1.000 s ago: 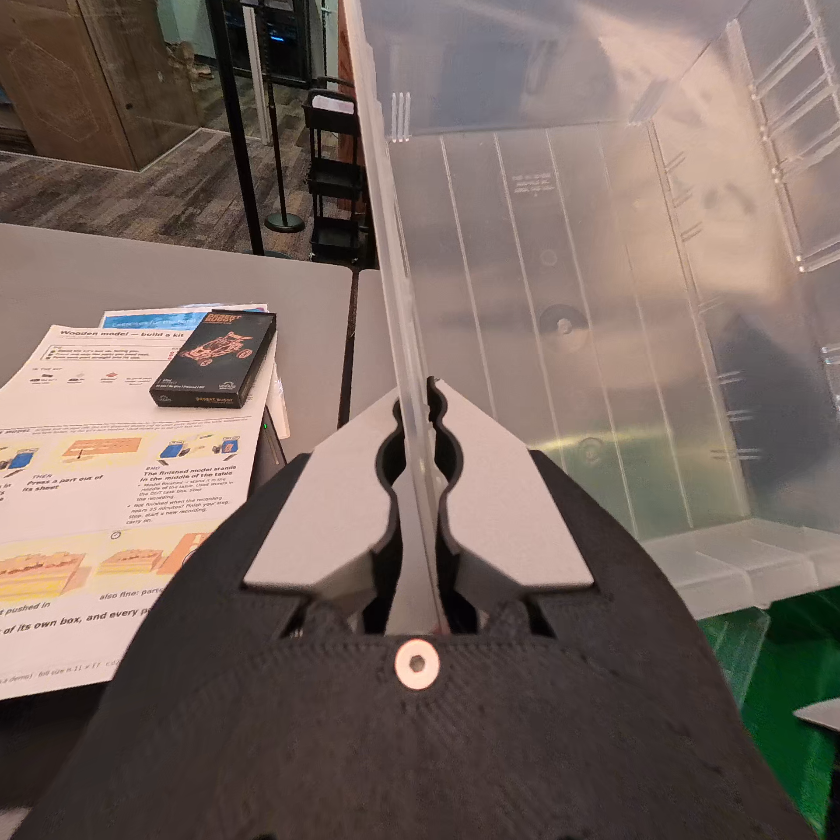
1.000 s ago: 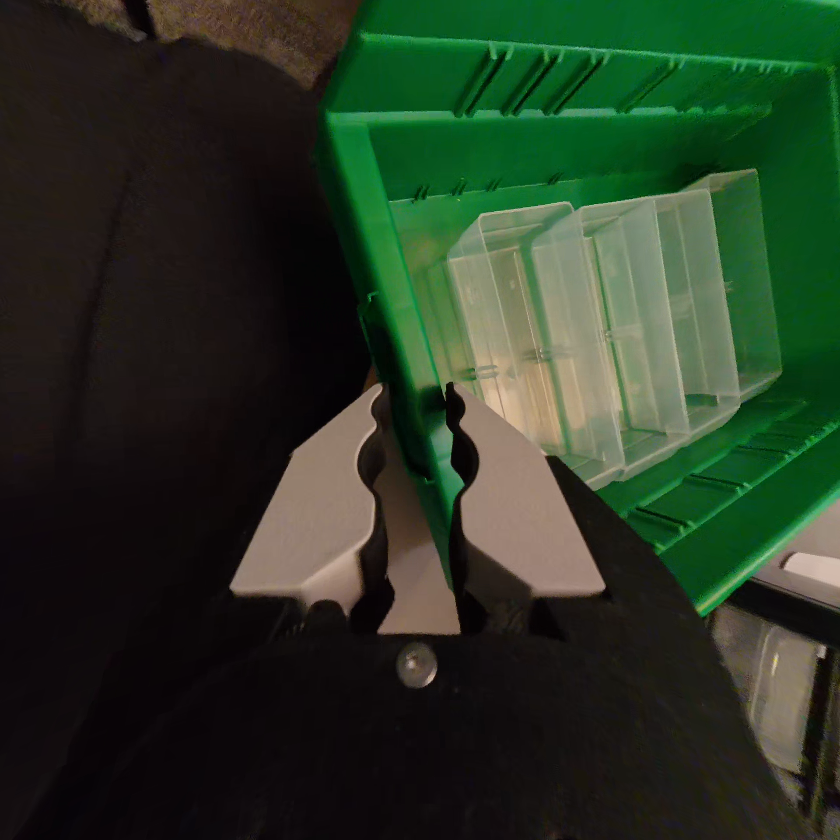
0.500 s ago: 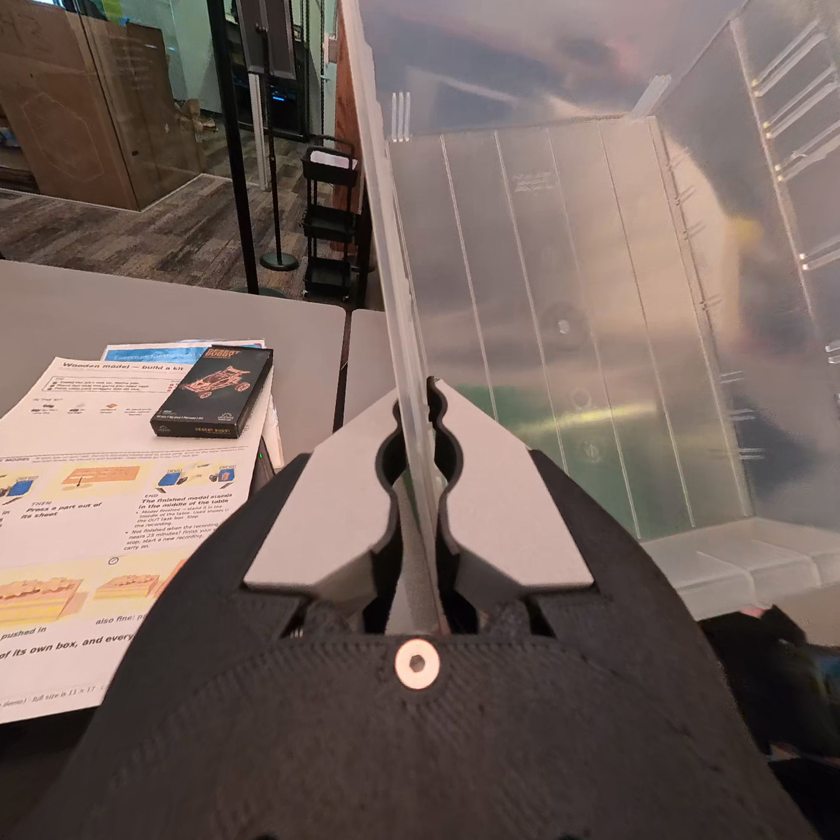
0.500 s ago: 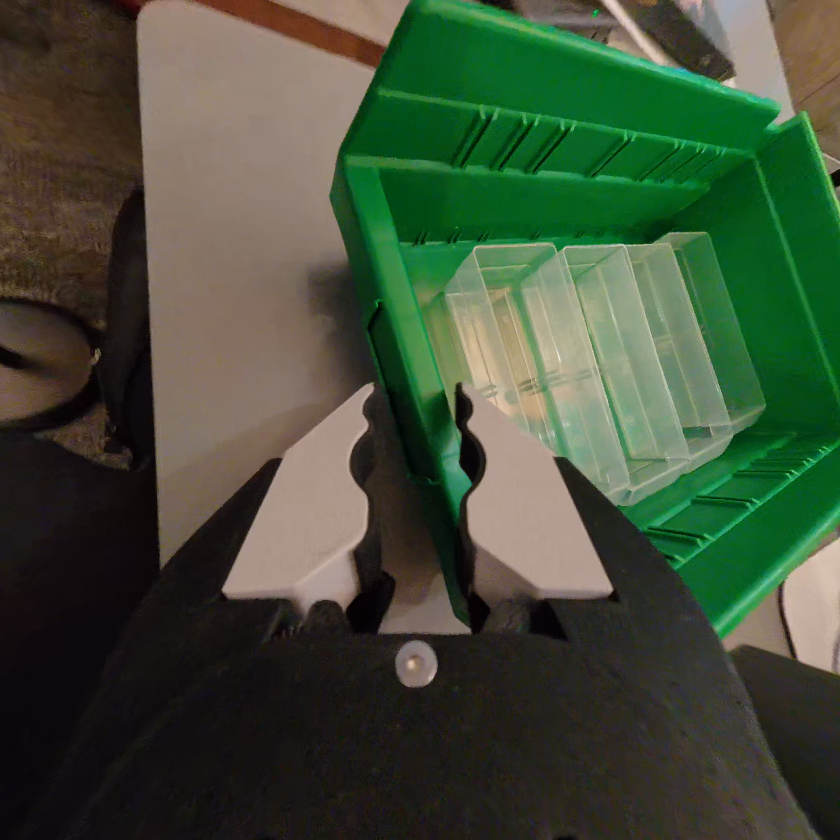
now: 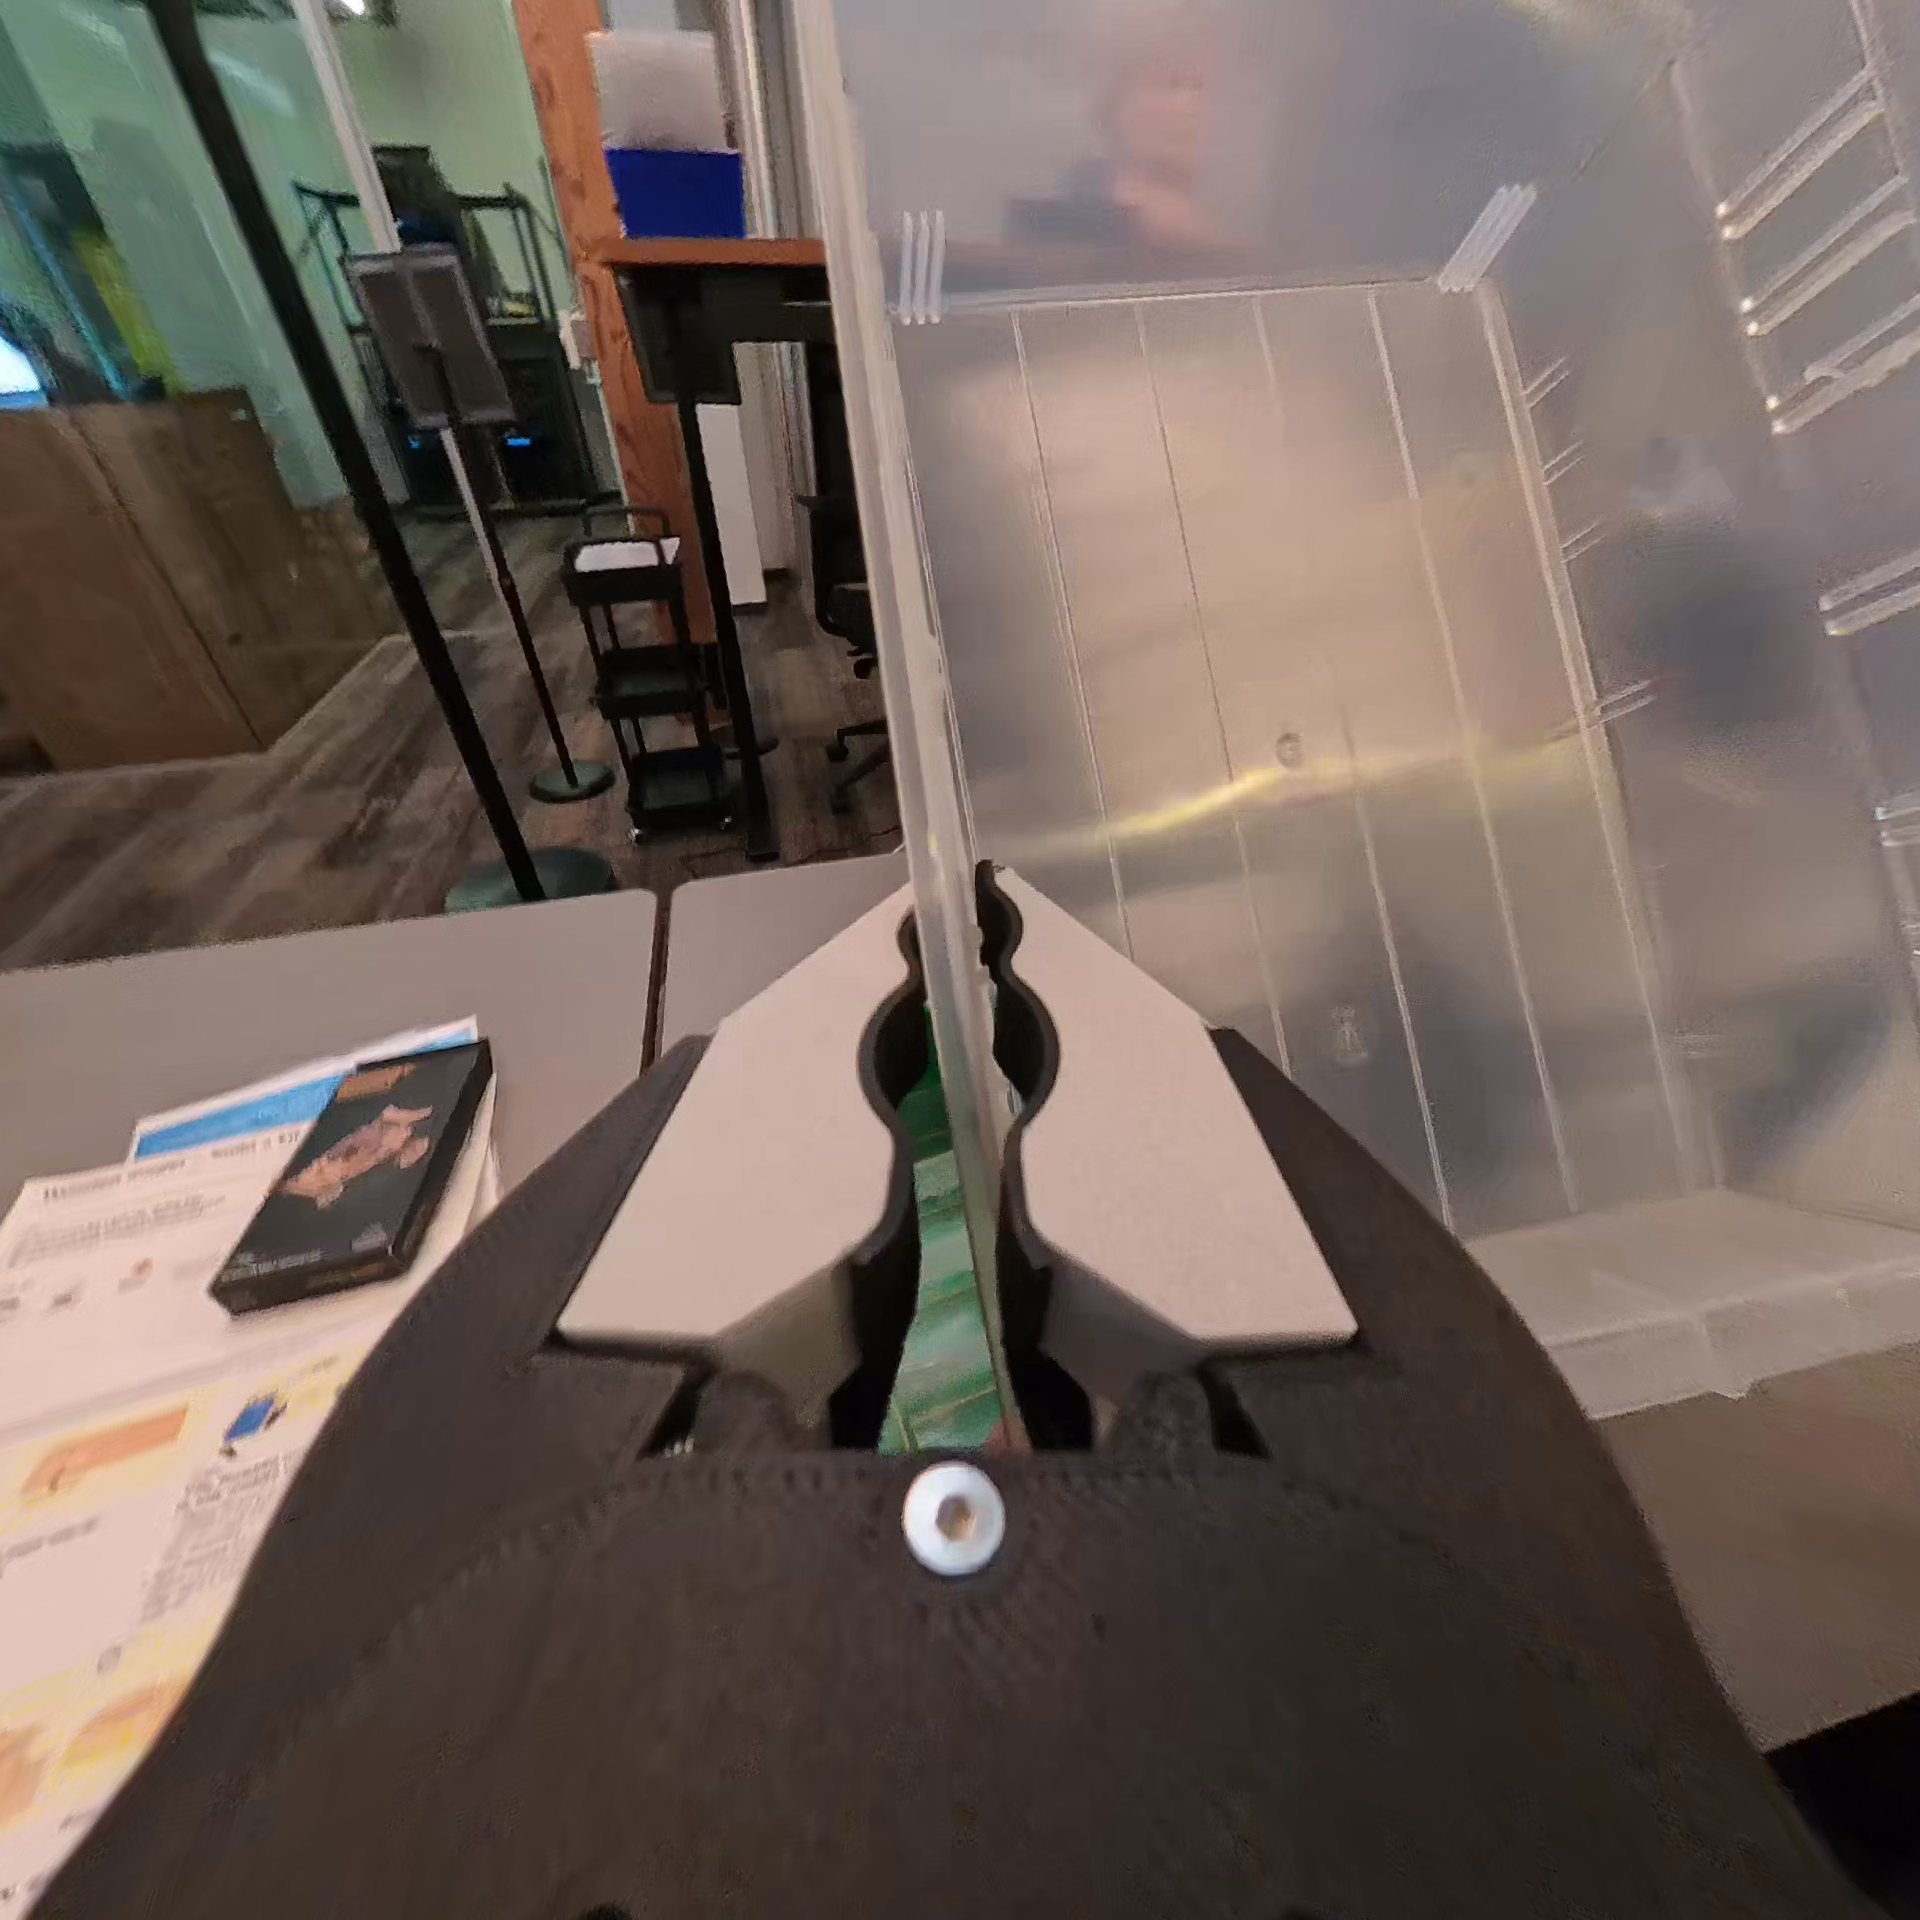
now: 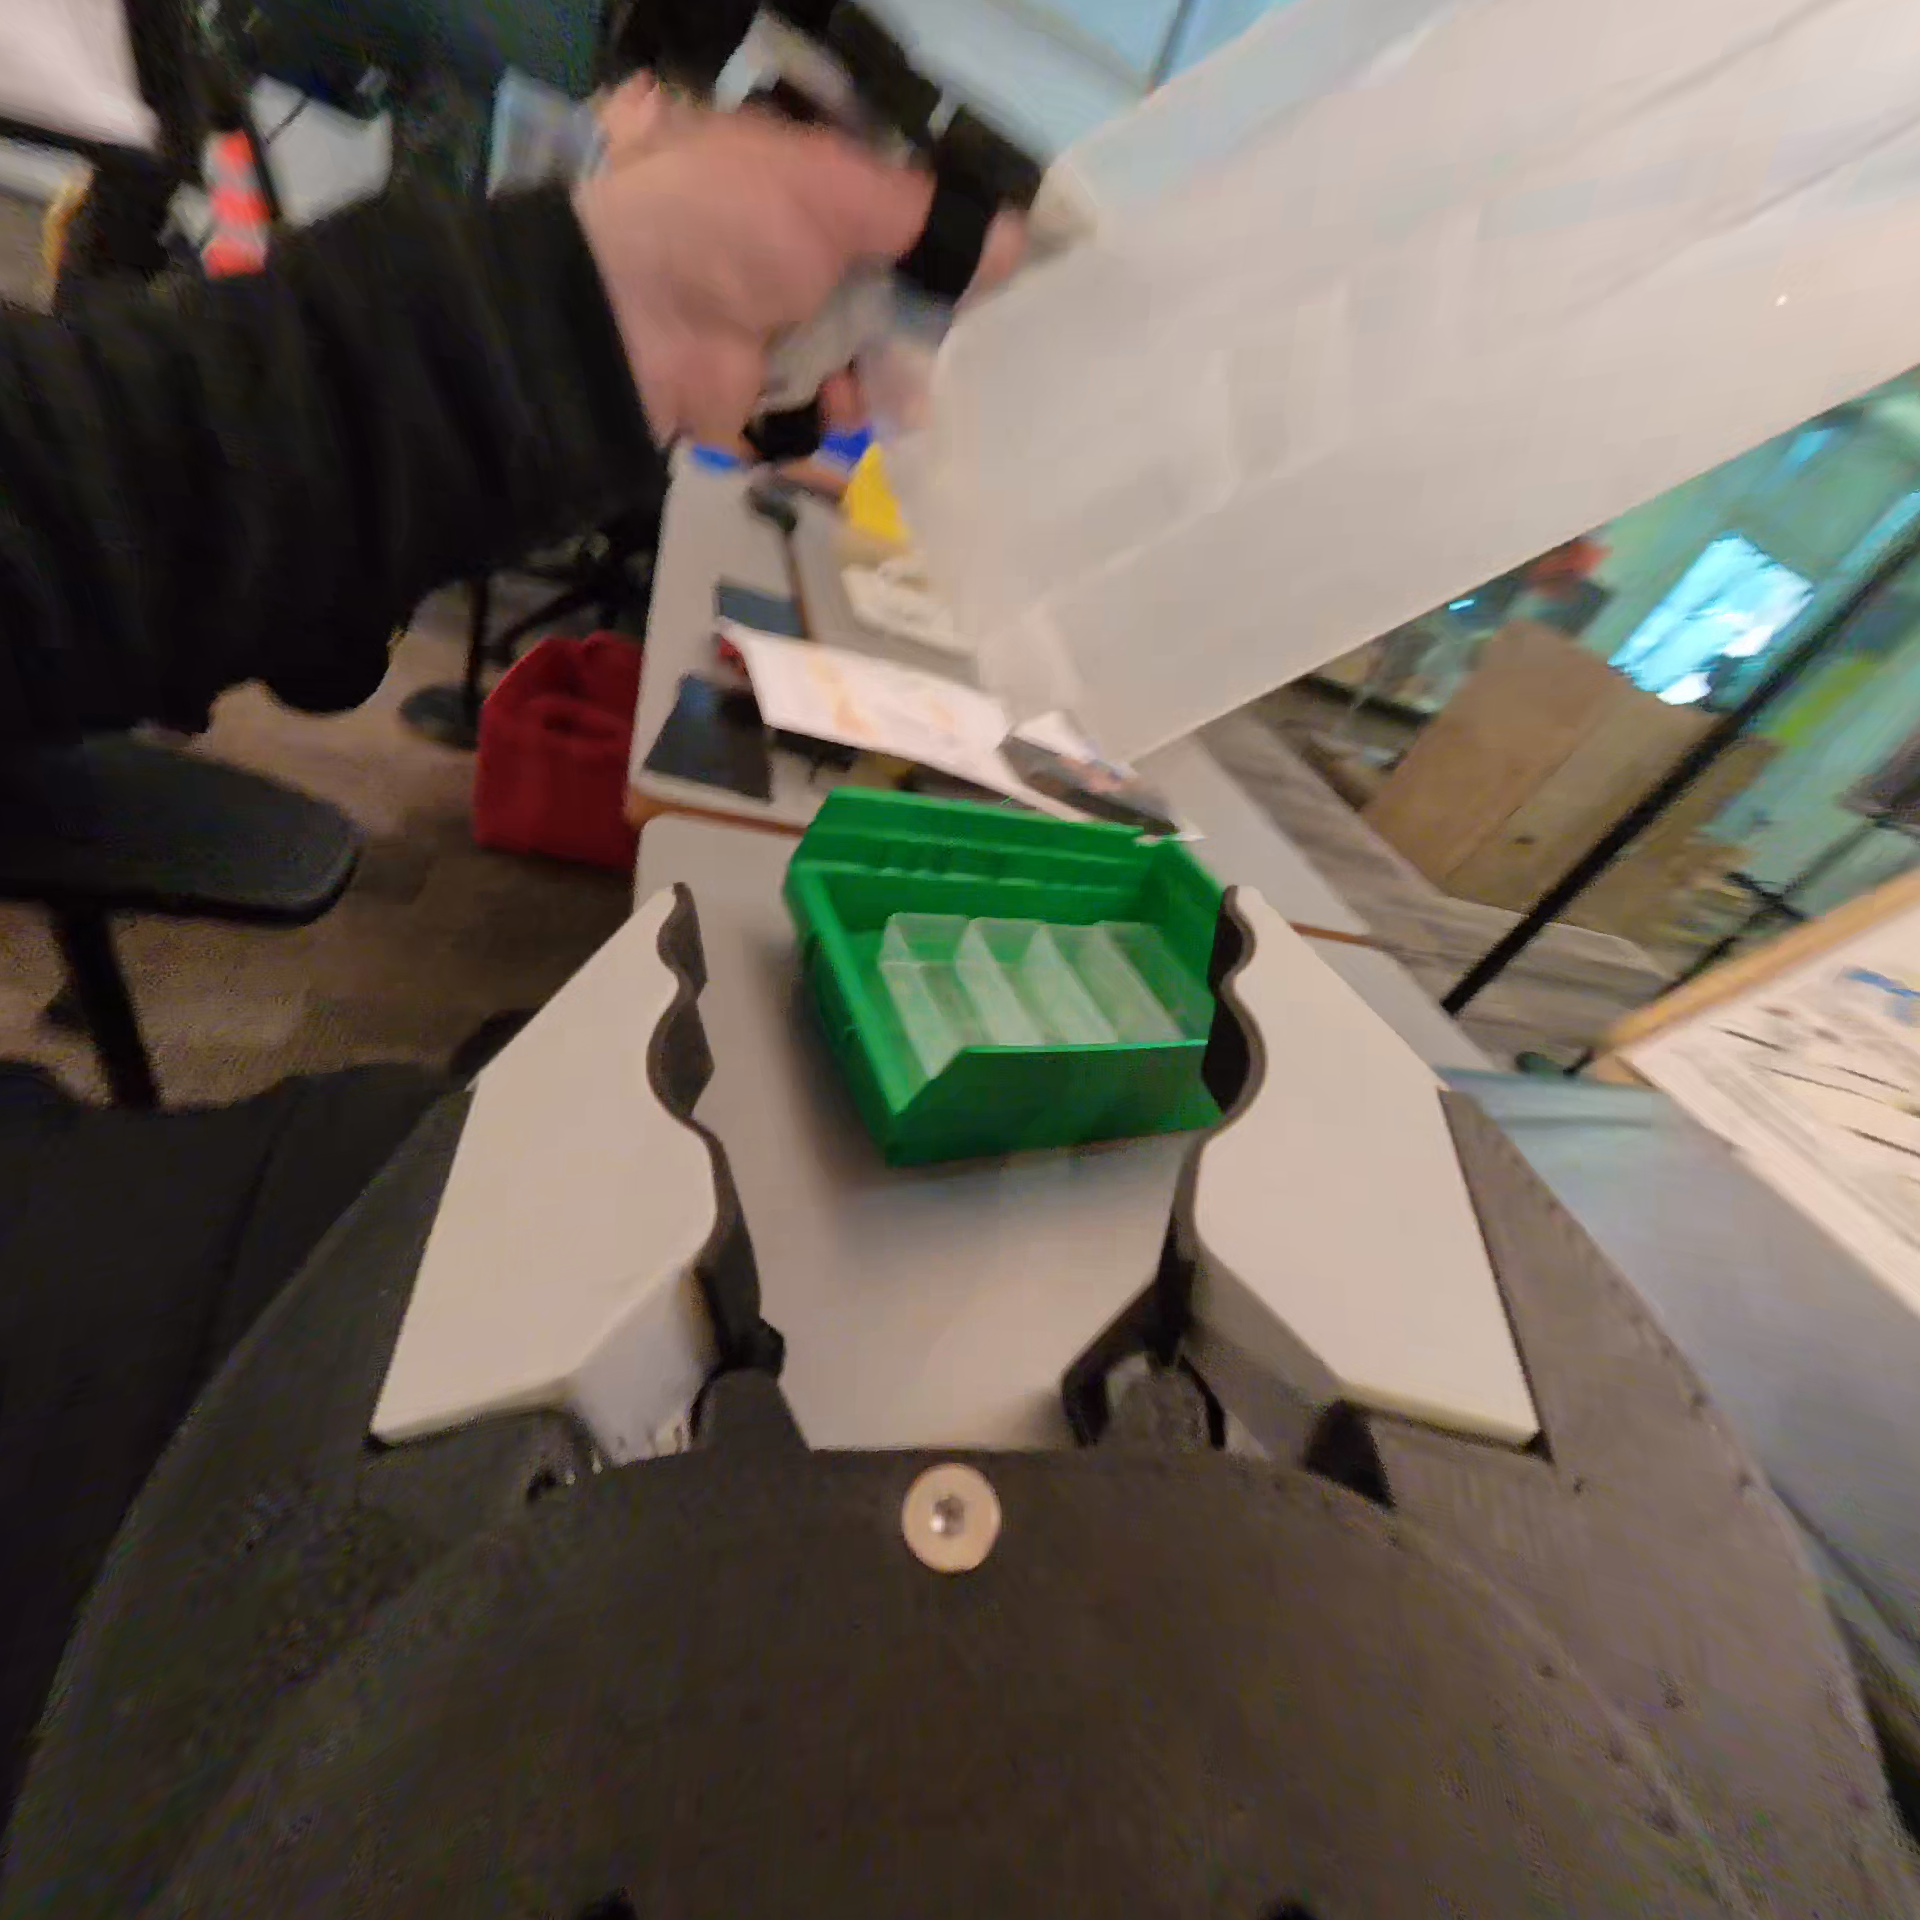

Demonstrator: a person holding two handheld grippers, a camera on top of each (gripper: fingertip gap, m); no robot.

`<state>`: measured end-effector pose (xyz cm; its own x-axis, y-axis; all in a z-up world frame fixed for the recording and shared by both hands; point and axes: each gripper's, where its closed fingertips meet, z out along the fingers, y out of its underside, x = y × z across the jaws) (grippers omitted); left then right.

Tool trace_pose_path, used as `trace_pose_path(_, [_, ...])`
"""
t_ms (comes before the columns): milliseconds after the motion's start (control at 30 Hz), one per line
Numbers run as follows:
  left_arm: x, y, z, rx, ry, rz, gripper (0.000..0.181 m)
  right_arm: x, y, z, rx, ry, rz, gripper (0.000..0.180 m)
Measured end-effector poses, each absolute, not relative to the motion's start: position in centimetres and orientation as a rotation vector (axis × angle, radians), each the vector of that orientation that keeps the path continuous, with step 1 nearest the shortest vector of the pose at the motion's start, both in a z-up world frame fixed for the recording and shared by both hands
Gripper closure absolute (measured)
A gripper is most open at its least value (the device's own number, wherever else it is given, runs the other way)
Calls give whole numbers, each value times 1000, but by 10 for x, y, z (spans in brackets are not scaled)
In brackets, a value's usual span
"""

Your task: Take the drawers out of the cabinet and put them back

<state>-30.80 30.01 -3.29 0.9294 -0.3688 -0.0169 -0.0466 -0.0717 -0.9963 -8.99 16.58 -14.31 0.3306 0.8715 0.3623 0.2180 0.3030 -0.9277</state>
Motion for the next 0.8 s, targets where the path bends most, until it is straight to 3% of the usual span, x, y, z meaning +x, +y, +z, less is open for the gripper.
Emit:
trace_pose_path(133, [-218, 300, -21, -1609, 498, -210, 177, -12, 157, -91, -1194, -921, 583, 77])
trace_pose_path(267, [-94, 298, -27, -1547, 711, -260, 178, 45, 147, -74, -1230, -763, 530, 73])
trace_pose_path(700, [227, 256, -92, -1465, 1020, -635, 175, 293, 93, -80, -1255, -191, 288, 101])
trace_pose_path(800, [274, 232, -121, -1494, 1077, -782, 174, 335, 71, -79, -1218, -146, 180, 116])
